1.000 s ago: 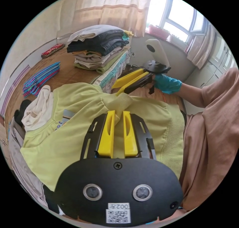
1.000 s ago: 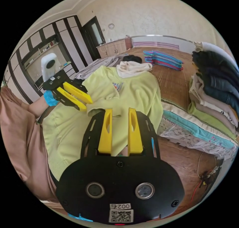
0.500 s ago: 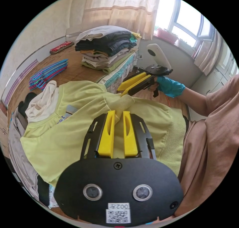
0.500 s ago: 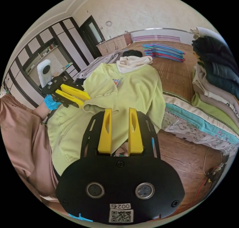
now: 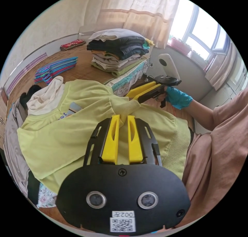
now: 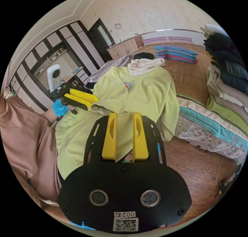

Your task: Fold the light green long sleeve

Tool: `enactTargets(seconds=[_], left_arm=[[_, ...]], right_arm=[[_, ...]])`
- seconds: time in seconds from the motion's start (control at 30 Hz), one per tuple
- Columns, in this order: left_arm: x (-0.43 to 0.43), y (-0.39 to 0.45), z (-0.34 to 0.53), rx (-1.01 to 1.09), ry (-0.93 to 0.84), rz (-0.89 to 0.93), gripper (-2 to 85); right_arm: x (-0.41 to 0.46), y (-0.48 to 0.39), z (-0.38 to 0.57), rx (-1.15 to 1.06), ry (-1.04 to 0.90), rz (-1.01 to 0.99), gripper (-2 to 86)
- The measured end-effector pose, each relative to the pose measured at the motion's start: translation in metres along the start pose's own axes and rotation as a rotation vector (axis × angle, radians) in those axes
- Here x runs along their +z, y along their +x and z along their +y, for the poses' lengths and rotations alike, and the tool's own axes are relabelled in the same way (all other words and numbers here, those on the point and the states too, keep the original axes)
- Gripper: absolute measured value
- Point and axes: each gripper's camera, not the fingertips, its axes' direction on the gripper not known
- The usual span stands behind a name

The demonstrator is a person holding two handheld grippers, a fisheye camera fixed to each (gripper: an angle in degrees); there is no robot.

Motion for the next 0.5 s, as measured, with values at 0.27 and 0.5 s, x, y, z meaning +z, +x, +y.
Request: enactTargets(seconds=[0.27,0.5], left_arm=[[-0.002,-0.003,0.012,0.001,-0.016,0.005,1.2],[-0.002,-0.007,0.022,0.01,-0.031,0.001,1.2]], right_arm=[[-0.006,0.0,0.011,0.049,0.083,0.081,6.8],[-0.001,-0.002,0.012,0.052,0.073,0.077,7.2]])
